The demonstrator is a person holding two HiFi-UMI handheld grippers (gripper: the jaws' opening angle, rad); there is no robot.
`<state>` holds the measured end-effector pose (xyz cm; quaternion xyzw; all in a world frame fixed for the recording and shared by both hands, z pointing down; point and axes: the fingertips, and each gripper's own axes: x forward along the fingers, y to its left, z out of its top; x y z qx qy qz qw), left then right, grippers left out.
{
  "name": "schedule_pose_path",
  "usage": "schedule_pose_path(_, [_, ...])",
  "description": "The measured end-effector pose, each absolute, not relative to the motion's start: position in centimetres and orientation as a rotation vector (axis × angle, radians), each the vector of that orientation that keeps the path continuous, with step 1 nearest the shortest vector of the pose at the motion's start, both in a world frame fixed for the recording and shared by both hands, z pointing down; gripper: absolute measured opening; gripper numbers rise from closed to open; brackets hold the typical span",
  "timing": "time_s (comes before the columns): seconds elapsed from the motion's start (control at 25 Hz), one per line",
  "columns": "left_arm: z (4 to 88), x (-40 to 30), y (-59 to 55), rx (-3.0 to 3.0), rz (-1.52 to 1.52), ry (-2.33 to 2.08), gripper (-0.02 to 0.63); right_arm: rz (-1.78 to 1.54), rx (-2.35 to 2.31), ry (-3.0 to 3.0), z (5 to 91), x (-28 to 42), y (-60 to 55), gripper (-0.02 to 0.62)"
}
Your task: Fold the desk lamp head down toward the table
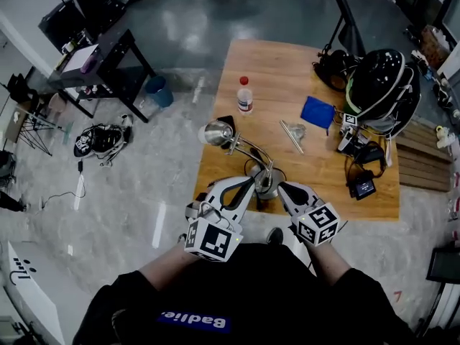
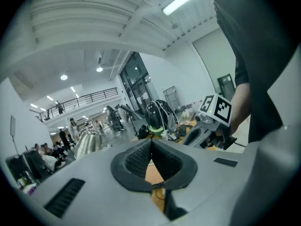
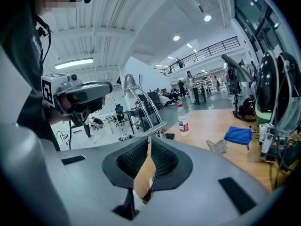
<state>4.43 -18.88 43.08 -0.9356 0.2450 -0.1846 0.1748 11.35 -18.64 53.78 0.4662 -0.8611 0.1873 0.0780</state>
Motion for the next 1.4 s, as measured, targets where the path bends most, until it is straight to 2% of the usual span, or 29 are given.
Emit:
schedule_pose_path(0.08, [42.7, 4.4, -19.8, -2.545, -0.6, 0.758, 0.009, 0.557, 1.35, -2.583, 54.7, 11.5, -19.3, 0.016])
schedule_pose_path(0.2, [42.4, 4.9, -20.4, -2.395, -0.695, 0.785, 0.011, 0.544, 1.291, -2.576, 56.0, 11.8, -20.2, 0.086])
schedule_pose_path(0.36, [42.1, 5.5, -20.8, -2.239, -0.781, 0.77, 0.015, 0.529, 1.232, -2.567, 57.4, 11.6, -21.3, 0.134])
schedule_pose_path(0.52, [42.1, 5.6, -21.7, -2.109, -0.88, 0.753, 0.11, 0.478, 1.18, -2.544, 58.4, 11.0, -22.2, 0.163])
schedule_pose_path(0.72, [43.2, 6.1, -22.7, -1.89, -1.001, 0.64, 0.149, 0.37, 1.116, -2.508, 59.7, 10.2, -23.4, 0.169])
schedule_pose_path(0.92, [45.3, 5.6, -24.4, -1.696, -1.133, 0.55, 0.149, 0.273, 1.09, -2.436, 60.9, 9.9, -24.3, 0.169])
schedule_pose_path(1.24, [46.5, 5.7, -26.2, -1.605, -1.166, 0.539, 0.148, 0.231, 1.121, -2.439, 61.1, 9.5, -25.7, 0.169])
schedule_pose_path(1.4, [45.9, 5.8, -26.3, -1.61, -1.135, 0.562, 0.129, 0.229, 1.124, -2.473, 60.9, 9.2, -25.5, 0.13])
